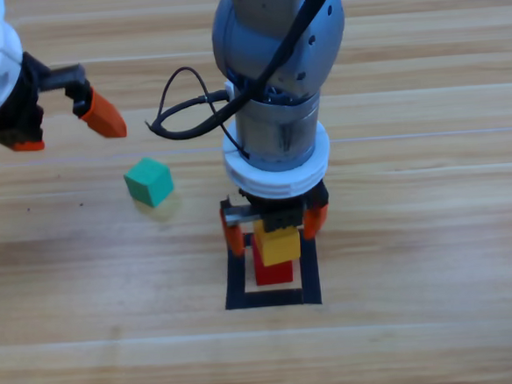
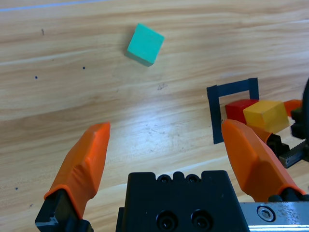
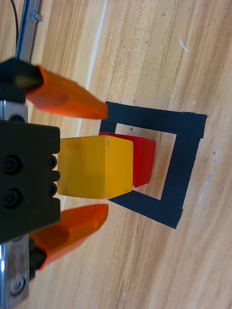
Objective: Stack the blocks in the rectangular block: red at the bottom, yellow in the middle, green on top
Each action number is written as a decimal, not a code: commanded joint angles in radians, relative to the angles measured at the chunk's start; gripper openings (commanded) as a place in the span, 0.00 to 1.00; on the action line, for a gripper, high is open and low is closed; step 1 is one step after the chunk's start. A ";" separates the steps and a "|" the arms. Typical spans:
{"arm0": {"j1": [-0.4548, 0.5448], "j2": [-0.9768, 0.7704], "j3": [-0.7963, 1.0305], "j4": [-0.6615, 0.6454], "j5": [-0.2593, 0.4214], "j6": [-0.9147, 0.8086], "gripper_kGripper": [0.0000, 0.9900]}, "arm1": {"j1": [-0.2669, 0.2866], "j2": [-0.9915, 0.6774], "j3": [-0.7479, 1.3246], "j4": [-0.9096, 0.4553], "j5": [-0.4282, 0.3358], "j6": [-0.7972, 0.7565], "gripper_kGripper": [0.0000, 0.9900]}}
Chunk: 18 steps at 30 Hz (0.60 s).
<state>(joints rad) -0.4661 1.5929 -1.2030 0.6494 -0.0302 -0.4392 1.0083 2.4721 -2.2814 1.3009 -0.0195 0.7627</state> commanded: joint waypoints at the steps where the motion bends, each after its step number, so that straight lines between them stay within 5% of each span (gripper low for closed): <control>1: 0.018 0.027 0.029 -0.014 -0.011 -0.015 1.00 | 0.055 -0.015 -0.021 0.014 -0.027 -0.013 1.00; 13: 0.033 0.050 -0.003 -0.033 0.004 -0.110 1.00 | 0.098 -0.389 0.138 -0.029 -0.115 -0.102 0.99; 18: 0.040 0.151 -0.072 0.003 0.038 -0.266 1.00 | -0.014 -0.674 0.688 -0.473 0.010 -0.200 1.00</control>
<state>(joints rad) -0.4594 1.6316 -1.2286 0.6337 -0.0262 -0.6071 1.0834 2.0566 -2.0230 1.1868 -0.1126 0.6251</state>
